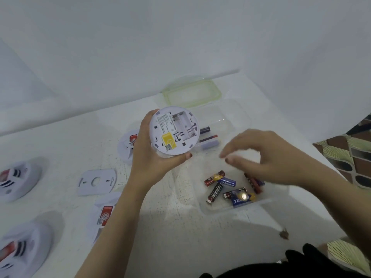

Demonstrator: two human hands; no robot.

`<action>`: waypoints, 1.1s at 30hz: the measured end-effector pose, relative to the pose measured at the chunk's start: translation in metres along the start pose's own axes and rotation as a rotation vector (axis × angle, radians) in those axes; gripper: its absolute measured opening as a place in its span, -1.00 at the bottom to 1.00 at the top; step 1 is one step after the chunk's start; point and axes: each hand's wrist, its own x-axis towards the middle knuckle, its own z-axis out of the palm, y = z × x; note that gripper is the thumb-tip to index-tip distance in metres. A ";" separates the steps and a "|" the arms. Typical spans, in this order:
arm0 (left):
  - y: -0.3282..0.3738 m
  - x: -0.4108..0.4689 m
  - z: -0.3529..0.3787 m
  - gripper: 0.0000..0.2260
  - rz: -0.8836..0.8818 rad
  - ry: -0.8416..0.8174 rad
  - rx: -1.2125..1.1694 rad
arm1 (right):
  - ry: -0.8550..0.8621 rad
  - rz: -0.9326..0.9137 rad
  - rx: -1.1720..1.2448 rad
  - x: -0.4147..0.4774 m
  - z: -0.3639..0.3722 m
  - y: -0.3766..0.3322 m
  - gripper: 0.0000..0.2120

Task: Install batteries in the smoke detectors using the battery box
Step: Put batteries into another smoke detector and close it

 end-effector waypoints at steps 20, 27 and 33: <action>-0.014 0.021 0.004 -0.15 -0.108 0.117 0.064 | -0.261 0.179 -0.434 0.129 0.027 0.035 -0.88; -0.014 0.022 0.007 -0.16 -0.121 0.104 0.050 | 0.041 0.171 0.079 0.109 0.013 0.028 -0.75; -0.006 0.022 0.008 -0.18 -0.104 0.093 0.037 | 0.442 -0.026 0.382 0.080 0.007 -0.003 -0.79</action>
